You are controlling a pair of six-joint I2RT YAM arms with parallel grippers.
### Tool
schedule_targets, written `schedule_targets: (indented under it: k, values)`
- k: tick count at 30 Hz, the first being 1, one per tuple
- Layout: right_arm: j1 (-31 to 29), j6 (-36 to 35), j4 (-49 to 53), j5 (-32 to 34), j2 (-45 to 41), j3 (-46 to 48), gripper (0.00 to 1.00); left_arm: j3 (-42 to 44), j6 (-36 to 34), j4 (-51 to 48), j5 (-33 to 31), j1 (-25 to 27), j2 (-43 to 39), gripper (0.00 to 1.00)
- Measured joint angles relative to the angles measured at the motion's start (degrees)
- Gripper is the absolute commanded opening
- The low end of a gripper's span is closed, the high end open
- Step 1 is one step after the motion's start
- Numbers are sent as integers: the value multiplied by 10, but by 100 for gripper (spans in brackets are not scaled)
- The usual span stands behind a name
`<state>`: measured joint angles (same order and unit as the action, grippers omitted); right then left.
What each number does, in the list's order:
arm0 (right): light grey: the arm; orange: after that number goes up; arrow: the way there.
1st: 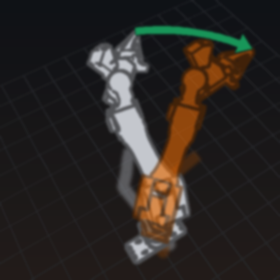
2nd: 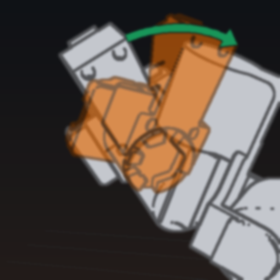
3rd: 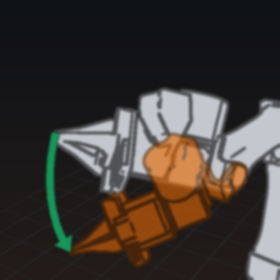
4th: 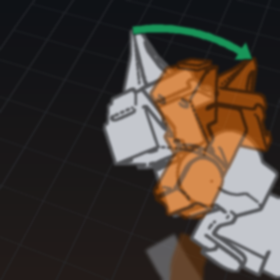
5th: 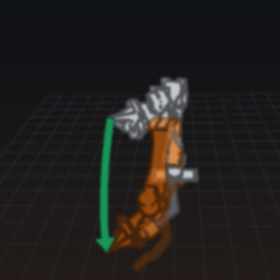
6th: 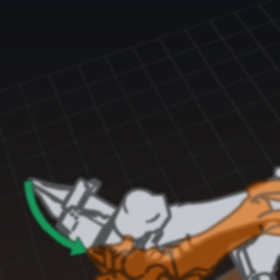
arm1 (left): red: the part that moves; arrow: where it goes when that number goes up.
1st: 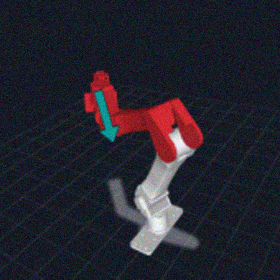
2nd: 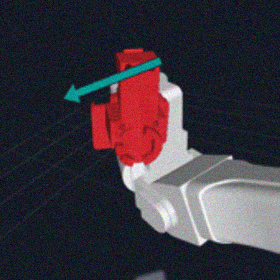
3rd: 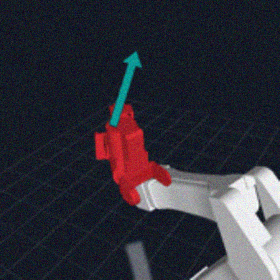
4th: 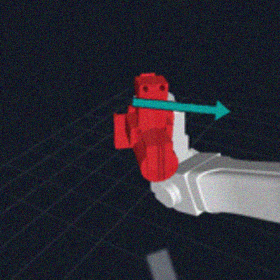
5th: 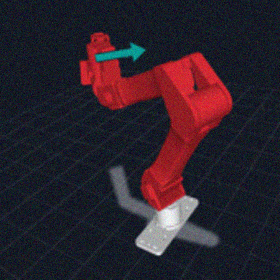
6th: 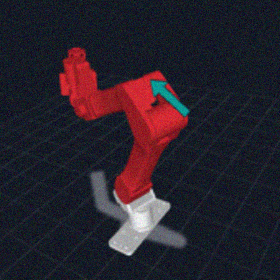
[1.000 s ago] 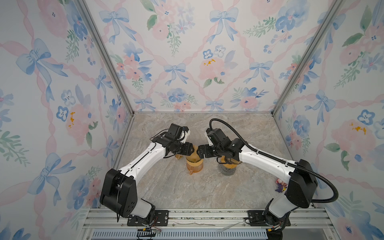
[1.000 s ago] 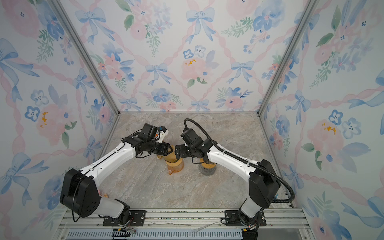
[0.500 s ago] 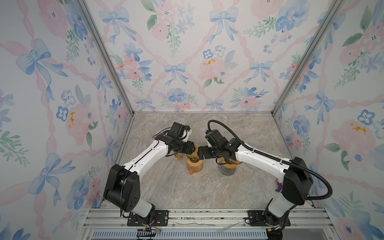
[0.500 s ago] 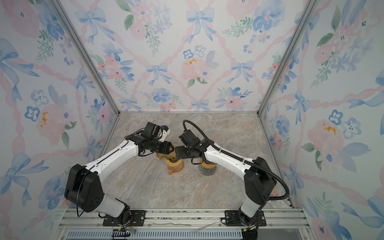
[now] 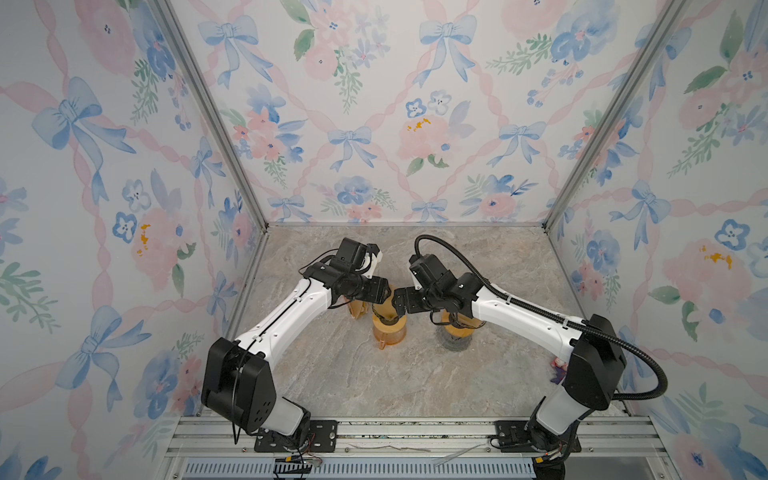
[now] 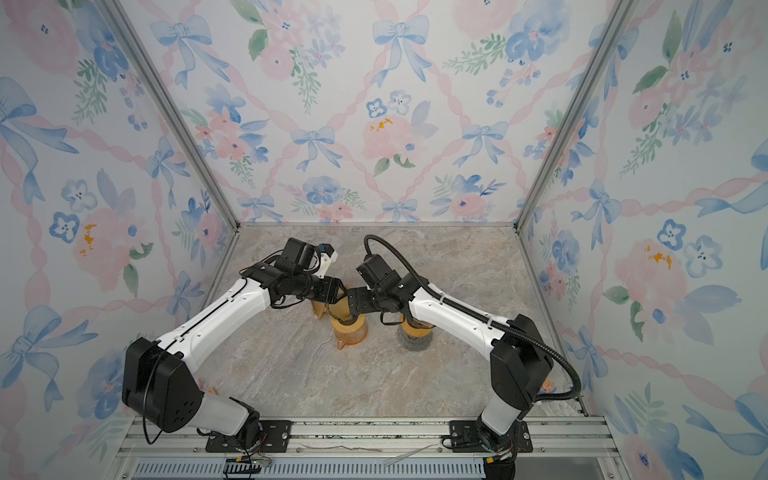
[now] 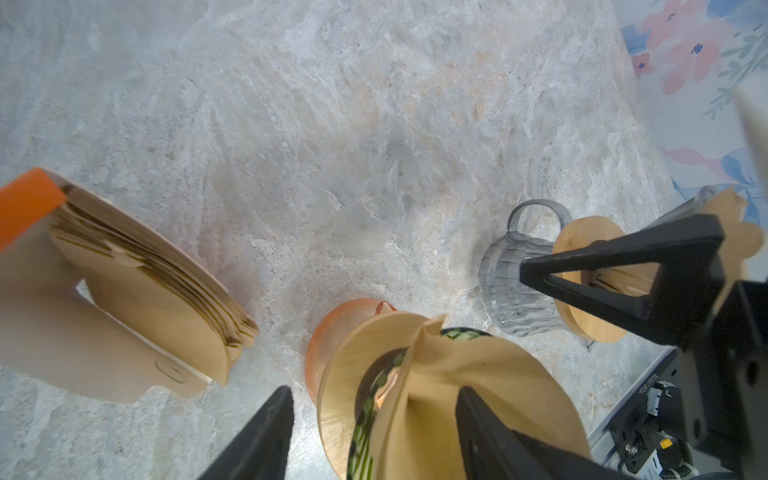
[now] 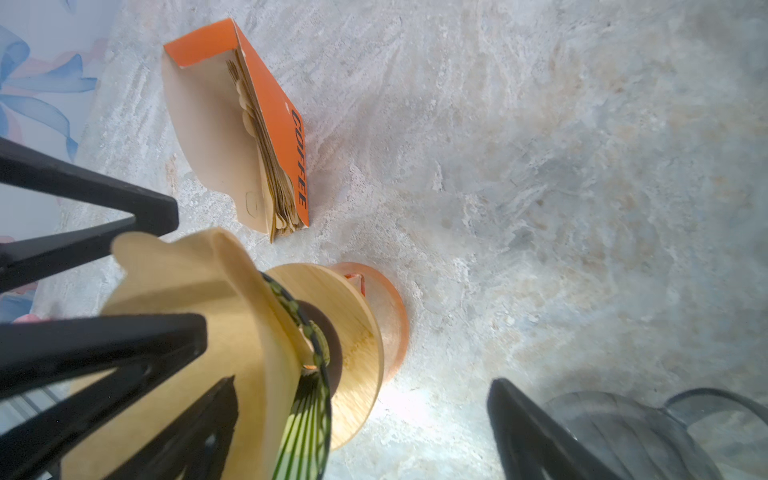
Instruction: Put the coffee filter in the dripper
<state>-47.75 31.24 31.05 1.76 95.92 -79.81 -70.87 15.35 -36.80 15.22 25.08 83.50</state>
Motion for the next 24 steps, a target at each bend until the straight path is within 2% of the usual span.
schedule_targets:
  k: [7,13,18,24]
  values:
    - [0,-7,9,0,-12,-21,95,0,-2,-23,-6,-15,-45,64]
    - [0,-9,18,-12,-73,-21,93,0,2,-36,-3,-8,-78,60]
    - [5,-9,30,-13,-165,-7,92,-28,17,-41,-9,48,-87,60]
    - [34,-17,96,6,-267,16,88,-98,43,-41,-31,136,-62,60]
